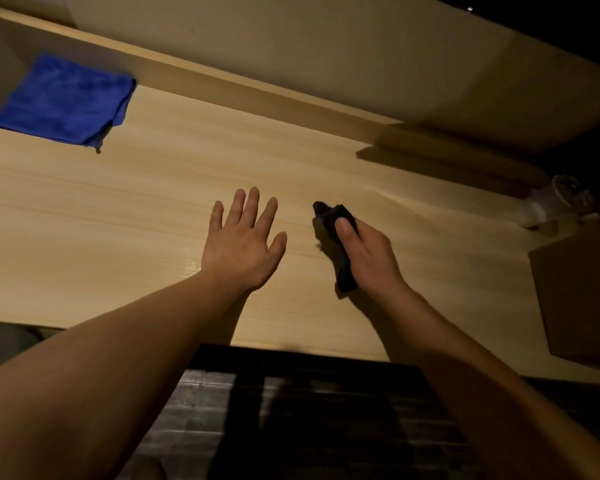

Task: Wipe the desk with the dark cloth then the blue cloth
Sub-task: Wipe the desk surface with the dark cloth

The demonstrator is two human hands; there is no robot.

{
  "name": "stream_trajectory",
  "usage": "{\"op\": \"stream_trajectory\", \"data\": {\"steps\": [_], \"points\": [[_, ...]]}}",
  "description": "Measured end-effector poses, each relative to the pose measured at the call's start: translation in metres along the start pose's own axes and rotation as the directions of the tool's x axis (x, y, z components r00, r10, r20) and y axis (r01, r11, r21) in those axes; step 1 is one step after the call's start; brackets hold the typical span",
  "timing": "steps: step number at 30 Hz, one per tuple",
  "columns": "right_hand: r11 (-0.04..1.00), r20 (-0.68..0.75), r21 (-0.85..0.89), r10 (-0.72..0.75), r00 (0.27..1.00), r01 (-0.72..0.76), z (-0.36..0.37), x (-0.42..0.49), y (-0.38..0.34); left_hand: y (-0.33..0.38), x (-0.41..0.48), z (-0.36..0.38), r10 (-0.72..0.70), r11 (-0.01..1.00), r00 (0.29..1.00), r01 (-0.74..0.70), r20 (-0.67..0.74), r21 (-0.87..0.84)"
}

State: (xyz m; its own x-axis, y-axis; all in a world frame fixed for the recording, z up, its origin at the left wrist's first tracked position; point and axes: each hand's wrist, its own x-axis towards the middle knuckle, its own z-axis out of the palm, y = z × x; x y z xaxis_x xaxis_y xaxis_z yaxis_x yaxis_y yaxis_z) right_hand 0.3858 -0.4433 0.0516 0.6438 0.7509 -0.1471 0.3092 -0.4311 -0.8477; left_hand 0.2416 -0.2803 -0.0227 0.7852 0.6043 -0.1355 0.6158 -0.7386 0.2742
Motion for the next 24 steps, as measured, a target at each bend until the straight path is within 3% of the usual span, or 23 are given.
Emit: {"op": "stream_trajectory", "data": {"steps": [4,9,12,15,24], "points": [[0.906,0.024,-0.381,-0.193,0.981,0.188,-0.02,0.1,0.025,0.001,0.002,0.002,-0.019,1.0,1.0,0.02,-0.009,0.015],[0.699,0.113,-0.663,-0.26,0.959,0.268,-0.021,0.187,0.037,0.002,0.003,0.003,-0.032,0.999,0.999,0.033,-0.011,0.03],[0.624,0.164,-0.739,-0.199,0.966,0.254,-0.016,0.207,0.043,0.003,0.002,0.002,-0.042,0.998,0.999,0.042,-0.01,0.045],[0.614,0.194,-0.762,-0.089,0.977,0.207,-0.015,0.213,0.046,0.004,0.002,0.002,-0.049,0.998,0.999,0.05,-0.01,0.047],[0.542,0.262,-0.793,-0.108,0.959,0.277,-0.015,0.182,0.048,0.006,0.002,0.001,-0.051,0.998,0.999,0.05,-0.001,0.046]]}}
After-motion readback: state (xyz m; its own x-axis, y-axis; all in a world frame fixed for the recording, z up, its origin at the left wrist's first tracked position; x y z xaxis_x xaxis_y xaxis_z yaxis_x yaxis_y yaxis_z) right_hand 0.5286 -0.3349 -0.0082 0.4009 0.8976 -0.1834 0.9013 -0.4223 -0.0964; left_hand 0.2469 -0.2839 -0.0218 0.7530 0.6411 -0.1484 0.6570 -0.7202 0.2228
